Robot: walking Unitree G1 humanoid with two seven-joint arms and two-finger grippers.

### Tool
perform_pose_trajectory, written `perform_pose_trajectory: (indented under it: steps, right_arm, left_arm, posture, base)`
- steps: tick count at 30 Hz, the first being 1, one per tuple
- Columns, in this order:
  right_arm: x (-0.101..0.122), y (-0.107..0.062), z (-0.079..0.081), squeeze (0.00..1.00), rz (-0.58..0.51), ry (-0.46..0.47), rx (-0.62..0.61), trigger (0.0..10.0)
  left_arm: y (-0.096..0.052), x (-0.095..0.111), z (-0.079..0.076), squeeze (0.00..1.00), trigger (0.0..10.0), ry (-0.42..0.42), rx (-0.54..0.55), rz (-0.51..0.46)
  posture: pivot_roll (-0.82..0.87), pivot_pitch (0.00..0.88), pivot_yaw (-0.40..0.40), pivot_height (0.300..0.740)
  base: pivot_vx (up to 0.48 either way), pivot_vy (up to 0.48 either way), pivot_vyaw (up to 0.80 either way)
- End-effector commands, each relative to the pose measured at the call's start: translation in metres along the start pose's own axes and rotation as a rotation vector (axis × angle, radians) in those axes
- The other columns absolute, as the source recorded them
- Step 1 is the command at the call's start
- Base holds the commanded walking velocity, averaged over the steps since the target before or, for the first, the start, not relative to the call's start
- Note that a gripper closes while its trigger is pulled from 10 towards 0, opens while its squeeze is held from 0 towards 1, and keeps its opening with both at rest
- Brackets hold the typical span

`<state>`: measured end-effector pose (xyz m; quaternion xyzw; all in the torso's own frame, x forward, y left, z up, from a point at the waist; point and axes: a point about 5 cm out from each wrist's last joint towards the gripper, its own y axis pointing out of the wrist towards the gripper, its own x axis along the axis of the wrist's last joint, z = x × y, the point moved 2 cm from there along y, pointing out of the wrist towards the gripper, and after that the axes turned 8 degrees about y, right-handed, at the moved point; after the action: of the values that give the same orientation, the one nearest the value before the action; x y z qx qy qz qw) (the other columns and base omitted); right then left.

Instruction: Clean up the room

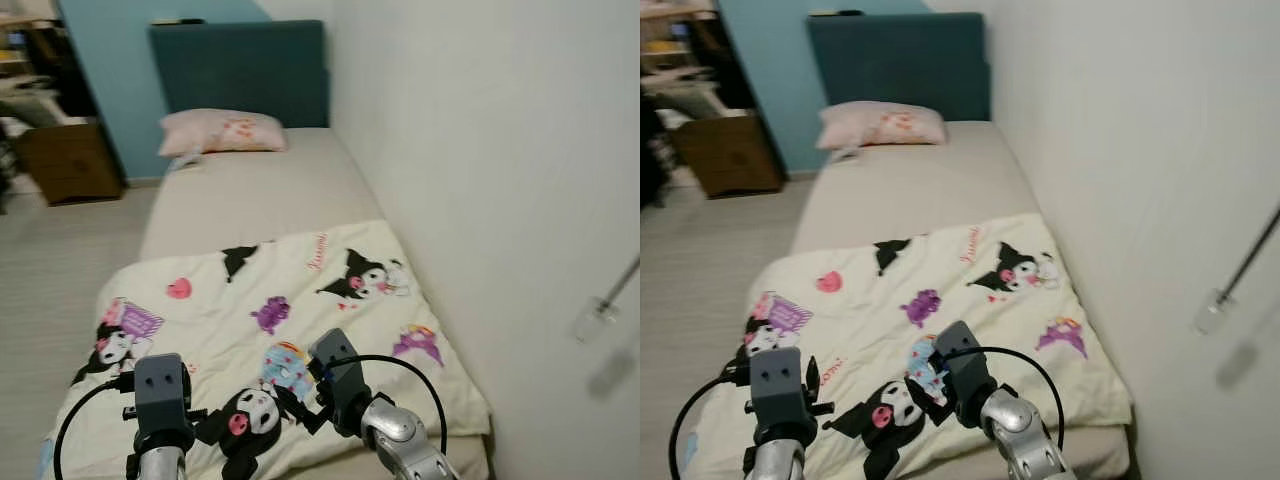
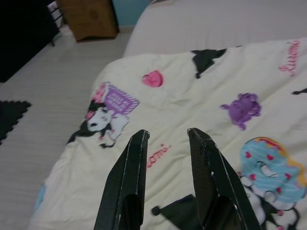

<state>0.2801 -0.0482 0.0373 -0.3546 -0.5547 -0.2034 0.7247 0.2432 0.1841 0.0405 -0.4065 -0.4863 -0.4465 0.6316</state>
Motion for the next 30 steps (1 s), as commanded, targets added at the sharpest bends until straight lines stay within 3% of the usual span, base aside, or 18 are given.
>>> perform_pose_trajectory:
  steps: [1,9,14,19,30]
  right_arm:
    - [-0.002,-0.0003,0.0019,0.0,-0.002,0.003,0.003,10.0]
    - [-0.0028,-0.002,0.0004,0.0,-0.01,0.012,-0.014,10.0]
    - [-0.0053,-0.0032,-0.0067,0.0,-0.01,0.051,-0.063,10.0]
    - [-0.0042,-0.0034,-0.0061,0.0,-0.014,0.022,-0.054,10.0]
    - [-0.0023,-0.0018,-0.0029,0.0,-0.02,0.012,-0.045,10.0]
  left_arm:
    - [-0.0003,-0.0043,-0.0033,0.0,10.0,-0.007,-0.029,0.029]
    - [0.0006,-0.0012,-0.0065,0.0,10.0,-0.003,-0.05,0.013]
    - [0.0012,-0.0014,-0.0055,0.0,10.0,0.006,-0.046,0.013]
    - [0.0018,-0.0016,-0.0057,0.0,10.0,0.007,-0.052,0.013]
    - [0.005,-0.0039,-0.0094,0.0,10.0,0.028,-0.075,0.038]
  posture:
    - [-0.02,0.006,0.002,0.74]
    - [-0.03,0.003,0.008,0.74]
    - [-0.03,0.0,0.012,0.74]
    - [-0.03,0.0,0.013,0.74]
    - [-0.03,0.0,0.017,0.74]
  base:
    - [0.0,0.0,0.8]
    - [0.0,0.0,0.8]
    - [0.0,0.0,0.0]
    - [0.0,0.0,0.0]
    - [0.0,0.0,0.8]
